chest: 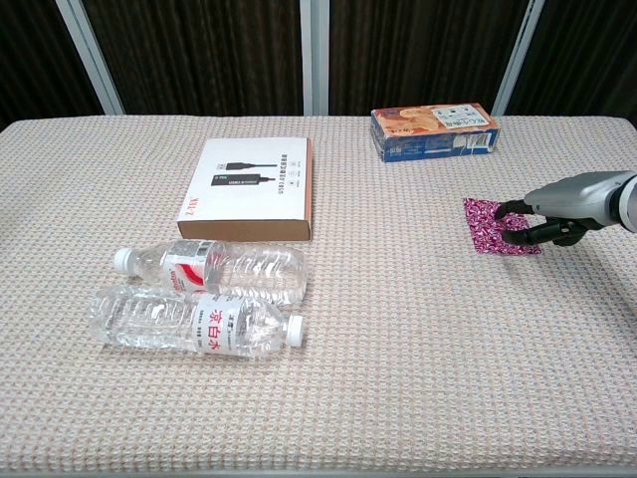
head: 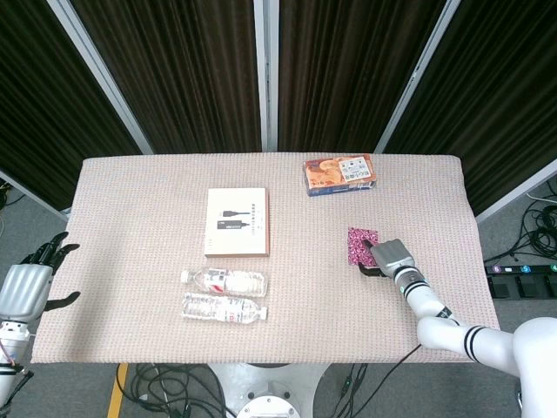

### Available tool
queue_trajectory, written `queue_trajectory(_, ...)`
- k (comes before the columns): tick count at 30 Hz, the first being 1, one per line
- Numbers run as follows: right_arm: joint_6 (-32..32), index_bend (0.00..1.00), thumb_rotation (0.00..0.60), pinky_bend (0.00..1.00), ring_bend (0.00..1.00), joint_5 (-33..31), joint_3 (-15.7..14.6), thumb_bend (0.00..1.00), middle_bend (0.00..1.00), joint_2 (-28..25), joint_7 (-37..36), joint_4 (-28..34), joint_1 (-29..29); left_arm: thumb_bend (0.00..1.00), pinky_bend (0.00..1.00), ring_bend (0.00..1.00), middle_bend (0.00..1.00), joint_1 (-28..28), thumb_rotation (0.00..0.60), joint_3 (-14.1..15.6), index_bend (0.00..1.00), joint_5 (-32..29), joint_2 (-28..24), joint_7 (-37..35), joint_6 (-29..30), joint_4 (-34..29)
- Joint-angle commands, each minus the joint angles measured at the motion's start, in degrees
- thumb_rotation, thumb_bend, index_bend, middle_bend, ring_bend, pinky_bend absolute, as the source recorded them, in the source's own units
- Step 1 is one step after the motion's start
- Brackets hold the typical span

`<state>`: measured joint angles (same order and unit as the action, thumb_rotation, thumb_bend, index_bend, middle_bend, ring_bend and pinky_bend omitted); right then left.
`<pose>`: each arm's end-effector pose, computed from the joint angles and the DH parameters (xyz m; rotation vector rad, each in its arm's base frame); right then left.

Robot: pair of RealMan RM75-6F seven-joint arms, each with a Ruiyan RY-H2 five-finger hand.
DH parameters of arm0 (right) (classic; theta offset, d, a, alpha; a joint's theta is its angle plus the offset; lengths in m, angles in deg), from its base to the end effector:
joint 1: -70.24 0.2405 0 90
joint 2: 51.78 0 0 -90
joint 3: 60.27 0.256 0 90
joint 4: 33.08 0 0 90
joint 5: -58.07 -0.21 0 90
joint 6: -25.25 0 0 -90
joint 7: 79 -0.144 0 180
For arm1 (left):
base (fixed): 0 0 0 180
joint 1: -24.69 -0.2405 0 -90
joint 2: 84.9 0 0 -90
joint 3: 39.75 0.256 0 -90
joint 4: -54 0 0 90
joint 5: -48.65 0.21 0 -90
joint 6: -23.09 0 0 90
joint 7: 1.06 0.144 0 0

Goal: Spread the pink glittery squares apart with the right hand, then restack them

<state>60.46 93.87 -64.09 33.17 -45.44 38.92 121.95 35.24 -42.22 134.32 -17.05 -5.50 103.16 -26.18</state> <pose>-0.2532 -0.3677 -0.0147 1.9767 -0.9830 0.1857 -0.3342 0.2161 0.1493 -1.4811 -0.8573 -0.8626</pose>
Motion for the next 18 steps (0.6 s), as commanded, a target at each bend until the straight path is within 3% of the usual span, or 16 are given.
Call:
queue_trajectory(1,-0.8,0.07,0.000,0.98,1.00,-0.5,-0.1,0.39,1.00,0.4,-0.2,-1.0,0.7,0.00,0.39,0.21,0.19,0.1,0.600,-0.1,0.26,-0.2,0.1,-0.1,-0.2,0.2)
queue_trajectory(18,-3.9,0.07,0.000,0.99,1.00,-1.0,-0.9,0.39,1.00,2.2,-2.6,-6.3,2.7,0.00,0.39,0.21,0.19,0.7,0.600,-0.3,0.26,-1.1,0.5,0.3,-1.4,1.0)
